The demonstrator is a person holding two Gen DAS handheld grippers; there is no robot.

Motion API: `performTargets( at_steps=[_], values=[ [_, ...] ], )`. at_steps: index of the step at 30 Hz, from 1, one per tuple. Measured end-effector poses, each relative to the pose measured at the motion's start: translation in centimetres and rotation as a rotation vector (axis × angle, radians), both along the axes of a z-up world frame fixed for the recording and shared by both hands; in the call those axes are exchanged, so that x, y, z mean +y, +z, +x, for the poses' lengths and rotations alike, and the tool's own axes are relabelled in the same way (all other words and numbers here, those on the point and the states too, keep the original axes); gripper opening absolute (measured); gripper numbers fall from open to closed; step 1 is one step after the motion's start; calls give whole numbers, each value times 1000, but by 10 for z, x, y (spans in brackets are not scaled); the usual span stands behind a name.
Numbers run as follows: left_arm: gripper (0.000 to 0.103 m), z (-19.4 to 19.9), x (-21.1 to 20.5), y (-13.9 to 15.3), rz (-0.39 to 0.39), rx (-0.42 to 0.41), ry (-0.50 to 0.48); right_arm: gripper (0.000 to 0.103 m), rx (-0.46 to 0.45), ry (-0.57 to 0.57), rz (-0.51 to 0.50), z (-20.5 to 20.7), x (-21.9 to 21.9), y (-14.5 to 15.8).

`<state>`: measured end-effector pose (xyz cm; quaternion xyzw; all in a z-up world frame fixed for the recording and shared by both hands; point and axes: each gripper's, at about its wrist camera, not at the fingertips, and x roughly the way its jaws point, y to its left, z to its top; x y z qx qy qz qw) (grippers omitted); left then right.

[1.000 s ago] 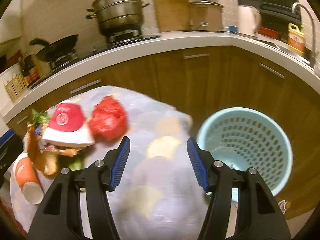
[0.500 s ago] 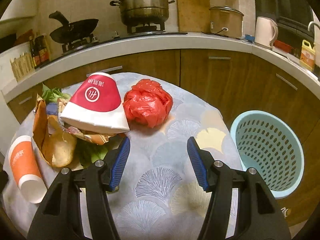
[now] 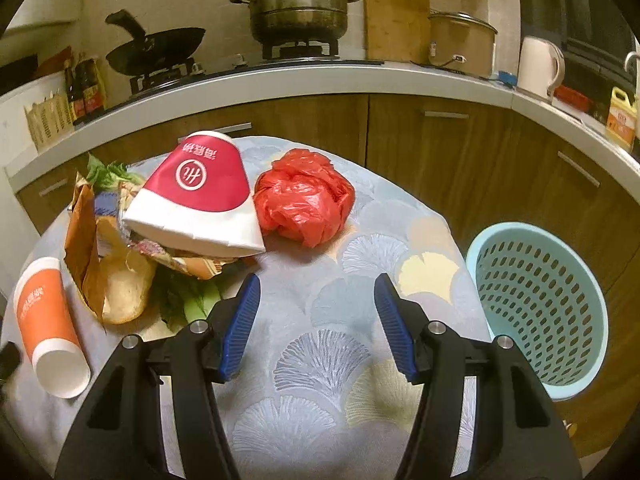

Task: Collect trash
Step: 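Move both tools back over the table toward the orange paper cup, then grasp the orange-and-white paper cup with the left tool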

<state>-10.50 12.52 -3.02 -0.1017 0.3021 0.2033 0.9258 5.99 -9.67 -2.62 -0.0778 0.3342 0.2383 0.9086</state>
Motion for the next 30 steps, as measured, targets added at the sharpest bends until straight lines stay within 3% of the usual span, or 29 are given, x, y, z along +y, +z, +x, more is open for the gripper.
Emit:
performTargets(
  at_steps=[3, 8, 11, 15, 20, 25, 30],
  values=[
    [85, -1, -16, 4, 42, -26, -45, 56, 4, 0, -3, 0, 0, -1],
    [85, 19, -43, -21, 152, 82, -41, 56, 26, -5, 21, 4, -4, -1],
    [80, 17, -31, -22, 120, 97, -9, 56, 36, -2, 29, 6, -6, -1],
    [80, -3, 1, -15, 142, 104, 92, 57, 29, 1, 24, 5, -5, -2],
    [77, -30, 54, -12, 60, 85, 192, 60, 15, -5, 21, 3, -4, -1],
    [79, -39, 67, -10, -133, -2, -2, 60, 16, -5, 20, 3, -4, -1],
    [81, -29, 78, -2, -190, -61, 11, 61, 16, -7, 20, 3, -5, -1]
  ],
)
